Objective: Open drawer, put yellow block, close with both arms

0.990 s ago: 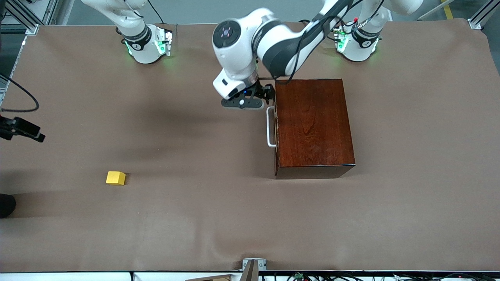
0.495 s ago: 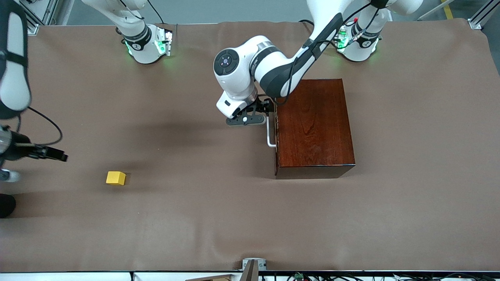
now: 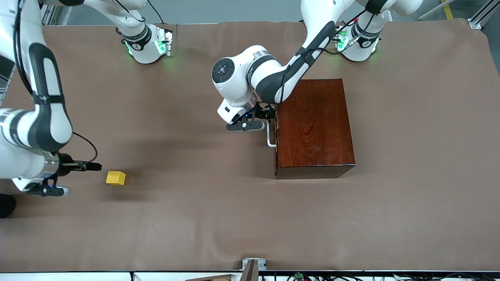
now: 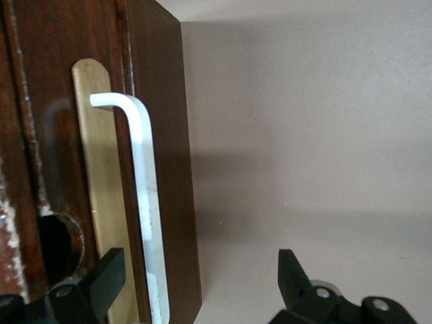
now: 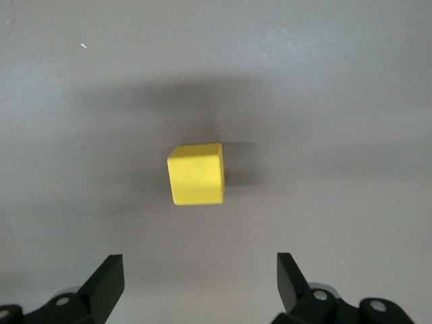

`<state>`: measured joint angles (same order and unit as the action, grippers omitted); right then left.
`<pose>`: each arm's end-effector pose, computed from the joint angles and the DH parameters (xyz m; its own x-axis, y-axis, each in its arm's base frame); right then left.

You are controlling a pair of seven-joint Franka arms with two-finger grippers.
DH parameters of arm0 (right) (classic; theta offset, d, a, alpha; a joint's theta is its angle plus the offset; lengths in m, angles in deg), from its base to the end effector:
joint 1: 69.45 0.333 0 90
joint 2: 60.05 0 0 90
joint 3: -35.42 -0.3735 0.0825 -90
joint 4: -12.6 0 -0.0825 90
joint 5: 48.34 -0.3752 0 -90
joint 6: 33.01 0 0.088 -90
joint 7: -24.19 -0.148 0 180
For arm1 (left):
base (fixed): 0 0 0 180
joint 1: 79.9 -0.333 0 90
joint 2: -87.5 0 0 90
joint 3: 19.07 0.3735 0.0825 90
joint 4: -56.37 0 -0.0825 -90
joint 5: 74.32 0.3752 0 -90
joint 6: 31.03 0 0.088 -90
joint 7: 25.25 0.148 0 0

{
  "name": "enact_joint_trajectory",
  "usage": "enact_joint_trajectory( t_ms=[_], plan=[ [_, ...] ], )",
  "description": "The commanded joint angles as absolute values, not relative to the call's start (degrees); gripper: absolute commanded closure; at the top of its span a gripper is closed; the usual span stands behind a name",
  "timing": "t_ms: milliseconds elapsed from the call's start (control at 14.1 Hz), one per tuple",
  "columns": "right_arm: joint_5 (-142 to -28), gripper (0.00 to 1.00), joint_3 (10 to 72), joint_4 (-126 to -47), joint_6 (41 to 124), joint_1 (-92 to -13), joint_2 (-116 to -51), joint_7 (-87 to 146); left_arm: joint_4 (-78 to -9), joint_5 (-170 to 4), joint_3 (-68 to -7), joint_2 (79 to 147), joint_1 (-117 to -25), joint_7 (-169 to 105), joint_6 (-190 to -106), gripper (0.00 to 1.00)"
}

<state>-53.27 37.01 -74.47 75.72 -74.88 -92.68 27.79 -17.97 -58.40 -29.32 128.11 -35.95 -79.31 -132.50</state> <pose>0.6924 -0.0726 0.3271 0.9789 -0.0837 -0.1866 -0.0986 -0.9926 -0.0716 0.4808 -0.5556 0.3212 0.9982 -0.0564 -0.0212 -0.0600 -0.9632 -0.2619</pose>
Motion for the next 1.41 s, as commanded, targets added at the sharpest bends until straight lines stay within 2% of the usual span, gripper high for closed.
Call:
enact_joint_trajectory(
  t_ms=[0,354,636,990,1343],
  plan=[
    [-54.76,0.0,36.92,-72.48,76.32,-75.08,-95.02,28.84,-16.41,-56.74,-28.92,129.34,-35.25,-78.69,-132.45,0.0],
    [-54.76,0.0,36.92,-73.18,79.49,-74.29,-97.22,29.63,-16.41,-56.56,-27.69,130.83,-35.34,-79.65,-132.72,0.0],
    [-52.04,0.0,37.01,-75.54,84.93,-72.19,-97.4,29.72,-16.41,-56.56,-27.69,131.01,-35.25,-81.84,-136.13,0.0],
    [-49.57,0.0,37.09,-77.39,87.05,-71.39,-97.4,29.72,-16.32,-56.74,-27.86,131.01,-34.72,-84.92,-140.18,0.0],
    [-49.39,0.0,37.09,-83.28,96.7,-72.61,-97.4,29.9,-16.41,-56.91,-27.86,131.62,-34.19,-87.03,-145.01,0.0]
  ],
)
